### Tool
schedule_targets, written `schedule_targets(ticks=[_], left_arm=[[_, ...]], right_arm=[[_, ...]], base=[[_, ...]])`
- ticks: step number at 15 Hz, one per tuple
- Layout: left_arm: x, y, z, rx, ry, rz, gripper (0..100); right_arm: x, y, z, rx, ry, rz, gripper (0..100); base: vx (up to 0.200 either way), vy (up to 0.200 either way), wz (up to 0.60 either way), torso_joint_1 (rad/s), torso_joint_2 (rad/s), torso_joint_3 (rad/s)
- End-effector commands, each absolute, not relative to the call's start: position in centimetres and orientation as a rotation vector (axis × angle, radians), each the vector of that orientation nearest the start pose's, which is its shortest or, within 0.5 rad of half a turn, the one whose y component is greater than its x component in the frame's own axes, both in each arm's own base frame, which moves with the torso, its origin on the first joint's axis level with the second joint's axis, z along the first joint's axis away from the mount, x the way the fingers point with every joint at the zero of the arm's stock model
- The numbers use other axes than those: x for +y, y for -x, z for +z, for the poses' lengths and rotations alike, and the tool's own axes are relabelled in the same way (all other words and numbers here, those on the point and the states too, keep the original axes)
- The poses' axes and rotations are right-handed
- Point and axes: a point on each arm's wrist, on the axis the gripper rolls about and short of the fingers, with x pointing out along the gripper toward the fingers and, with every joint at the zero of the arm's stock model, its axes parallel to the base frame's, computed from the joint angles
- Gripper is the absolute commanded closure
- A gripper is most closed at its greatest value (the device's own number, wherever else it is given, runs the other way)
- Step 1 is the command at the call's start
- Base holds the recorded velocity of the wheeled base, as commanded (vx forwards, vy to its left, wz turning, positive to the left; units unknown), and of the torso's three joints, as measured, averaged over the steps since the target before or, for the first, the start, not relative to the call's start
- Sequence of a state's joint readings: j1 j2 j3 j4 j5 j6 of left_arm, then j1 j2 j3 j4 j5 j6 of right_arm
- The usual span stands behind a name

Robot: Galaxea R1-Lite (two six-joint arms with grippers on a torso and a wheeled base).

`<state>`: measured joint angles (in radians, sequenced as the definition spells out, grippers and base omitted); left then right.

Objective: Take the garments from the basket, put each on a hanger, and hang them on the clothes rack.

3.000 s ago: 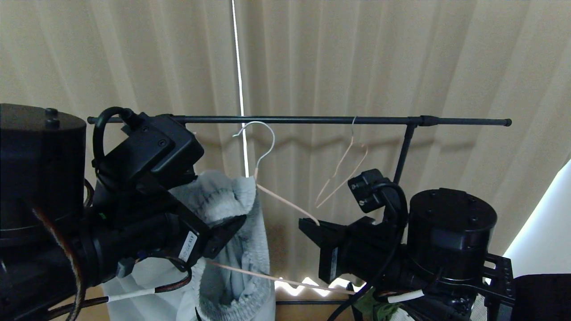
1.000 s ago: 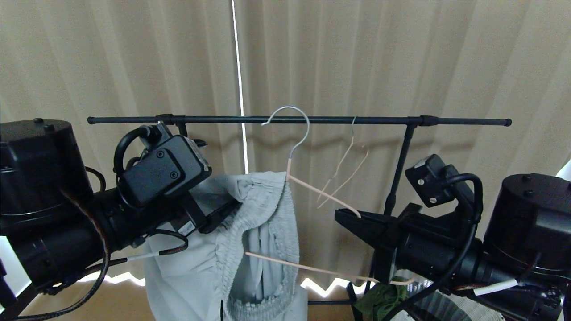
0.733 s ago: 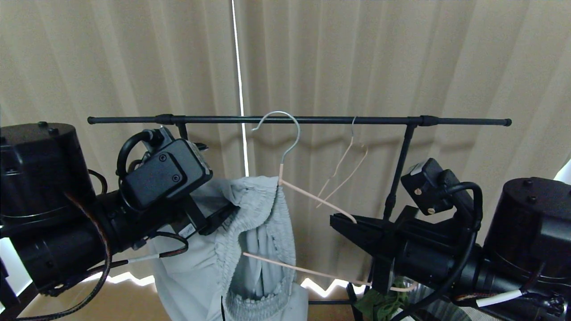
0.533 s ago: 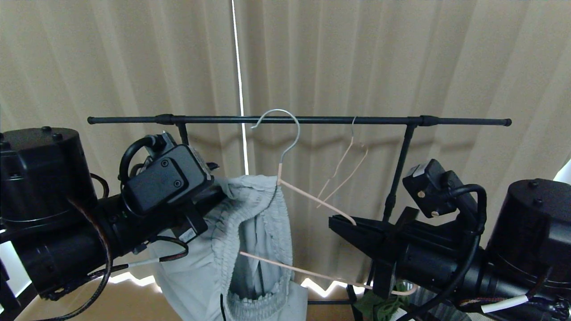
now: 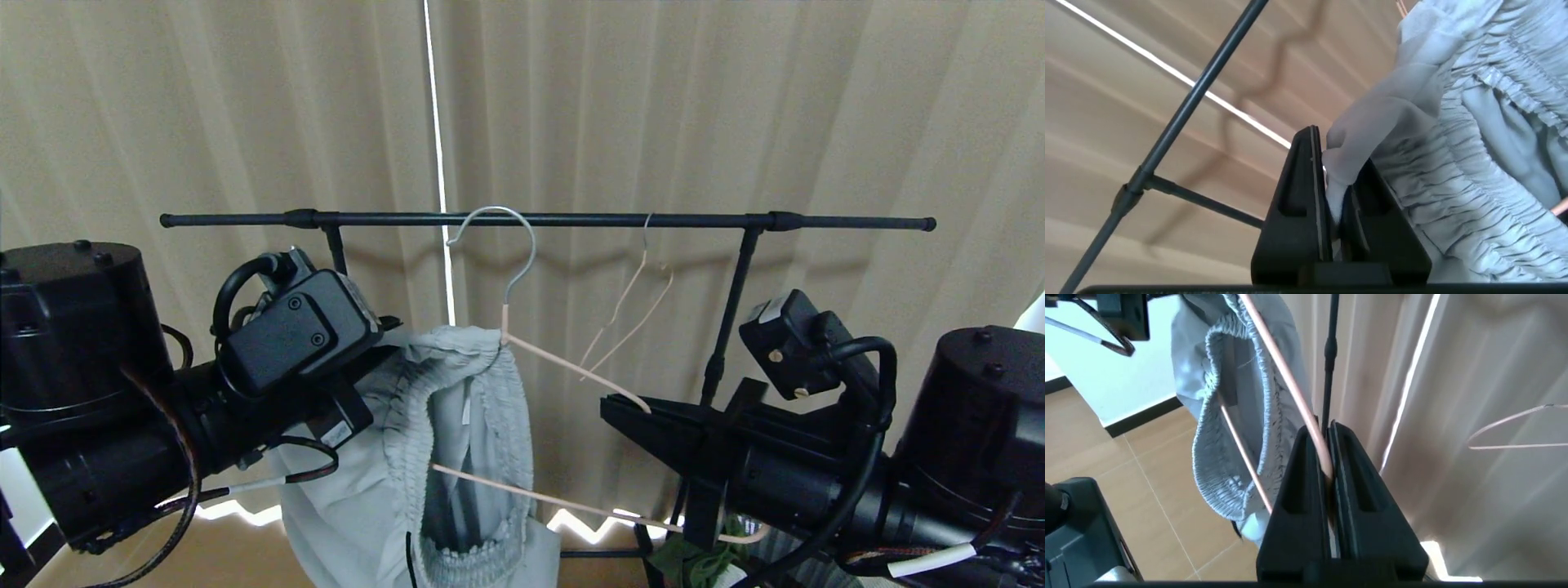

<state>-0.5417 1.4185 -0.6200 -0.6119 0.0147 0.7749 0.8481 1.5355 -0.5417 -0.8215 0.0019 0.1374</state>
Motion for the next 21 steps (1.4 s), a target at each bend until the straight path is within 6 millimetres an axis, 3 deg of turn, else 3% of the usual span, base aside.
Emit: schedule_targets(ticks=[1, 2, 8, 11, 17, 19, 21], left_arm=[[-11.7, -19.7, 20.4, -0.024, -0.809, -0.563, 100], [-11.6, -19.7, 20.2, -0.018, -0.812, -0.566, 100], [-10.4, -20.2, 20.3, 0.011, -0.814, -0.474, 100], [-9.7, -20.3, 20.5, 0.063, -0.805, -0.324, 100], [-9.9, -20.9, 22.0, 0.071, -0.545, -0.218, 100], [-10.4, -20.9, 23.1, 0.043, -0.437, -0.228, 100], [-11.4, -20.4, 23.6, 0.024, -0.357, -0.270, 100]], right_arm=[[18.5, -16.3, 18.0, 0.208, -0.058, 0.836, 100], [18.5, -16.3, 17.9, 0.212, -0.051, 0.836, 0], [18.1, -16.4, 17.5, 0.204, -0.009, 0.816, 0], [17.7, -16.3, 17.0, 0.207, 0.039, 0.813, 0], [17.9, -16.3, 15.1, 0.284, 0.079, 0.813, 0], [19.2, -16.9, 13.8, 0.326, 0.094, 0.828, 0], [20.3, -17.1, 13.7, 0.306, 0.085, 0.850, 0]], base=[[0.000, 0.000, 0.00, 0.000, 0.00, 0.000], [0.000, 0.000, 0.00, 0.000, 0.00, 0.000], [0.000, 0.000, 0.00, 0.000, 0.00, 0.000], [0.000, 0.000, 0.00, 0.000, 0.00, 0.000], [0.000, 0.000, 0.00, 0.000, 0.00, 0.000], [0.000, 0.000, 0.00, 0.000, 0.00, 0.000], [0.000, 0.000, 0.00, 0.000, 0.00, 0.000]])
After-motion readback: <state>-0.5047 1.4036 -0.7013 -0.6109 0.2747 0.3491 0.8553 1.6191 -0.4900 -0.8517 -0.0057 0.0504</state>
